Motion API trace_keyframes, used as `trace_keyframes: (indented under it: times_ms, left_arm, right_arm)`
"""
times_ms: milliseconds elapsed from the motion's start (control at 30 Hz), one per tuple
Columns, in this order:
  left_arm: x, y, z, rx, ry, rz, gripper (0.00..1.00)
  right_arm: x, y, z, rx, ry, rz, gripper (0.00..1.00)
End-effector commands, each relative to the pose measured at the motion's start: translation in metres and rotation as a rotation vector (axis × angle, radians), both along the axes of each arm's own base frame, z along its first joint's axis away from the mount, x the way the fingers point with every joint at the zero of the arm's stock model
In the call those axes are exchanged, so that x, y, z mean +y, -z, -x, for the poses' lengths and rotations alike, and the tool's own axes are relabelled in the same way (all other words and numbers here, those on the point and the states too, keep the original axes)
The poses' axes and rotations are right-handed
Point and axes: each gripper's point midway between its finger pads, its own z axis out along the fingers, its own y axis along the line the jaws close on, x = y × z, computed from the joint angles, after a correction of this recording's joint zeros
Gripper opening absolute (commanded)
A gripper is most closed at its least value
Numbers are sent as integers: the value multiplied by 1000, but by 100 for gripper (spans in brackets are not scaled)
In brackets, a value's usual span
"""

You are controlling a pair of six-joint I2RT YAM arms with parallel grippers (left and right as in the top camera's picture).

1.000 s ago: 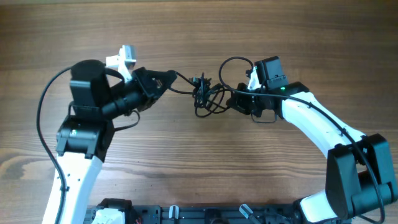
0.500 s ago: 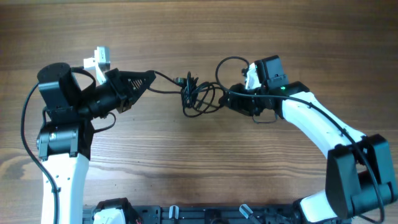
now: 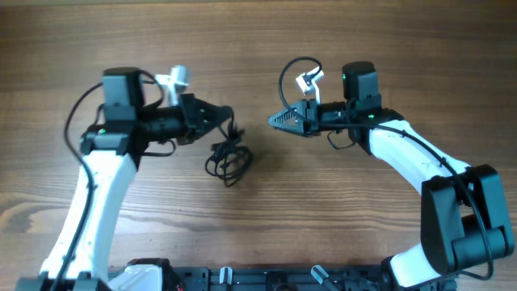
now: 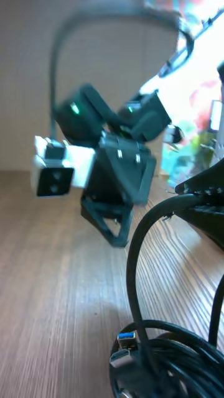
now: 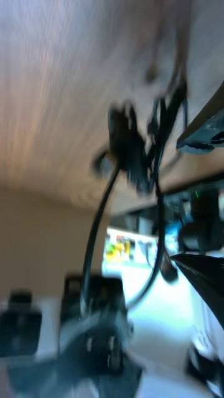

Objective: Untangle cables

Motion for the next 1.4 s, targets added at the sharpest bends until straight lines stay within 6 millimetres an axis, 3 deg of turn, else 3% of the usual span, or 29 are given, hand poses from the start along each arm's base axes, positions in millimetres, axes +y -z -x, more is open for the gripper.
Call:
trace_keyframes:
  times_ms: [0, 133, 300, 433, 567, 800, 900, 1000, 1133, 1367]
  left_arm:
    - [-18, -10, 5, -111, 95, -4, 4]
    - [-26, -14, 5, -150, 116, -5, 4]
    - [-19, -3, -6, -154, 56, -80, 4]
    - [-13, 3, -13, -162, 16, -132, 4]
    - [-16, 5, -11, -211, 49, -161, 4]
    - [-24, 11, -7, -212, 65, -193, 4]
    - [-26, 11, -6, -214, 70, -192, 4]
    - [-26, 10, -7, -220, 69, -191, 4]
    - [-26, 9, -7, -223, 69, -191, 4]
    - [-25, 12, -4, -202, 72, -193, 4]
  right_arm:
    - [1, -3, 3, 174, 6, -17, 54]
    - [1, 14, -7, 304, 118, 63, 54]
    - [8, 36, 5, 541, 182, 156, 57]
    - [16, 40, 18, 644, 175, 185, 61]
    - [18, 39, 18, 728, 197, 185, 65]
    - [21, 36, 11, 700, 211, 169, 70]
    - [17, 49, 11, 727, 266, 225, 72]
    - [15, 73, 24, 791, 329, 344, 72]
    - [32, 77, 44, 832, 293, 388, 79]
    - [22, 100, 28, 771, 464, 489, 81]
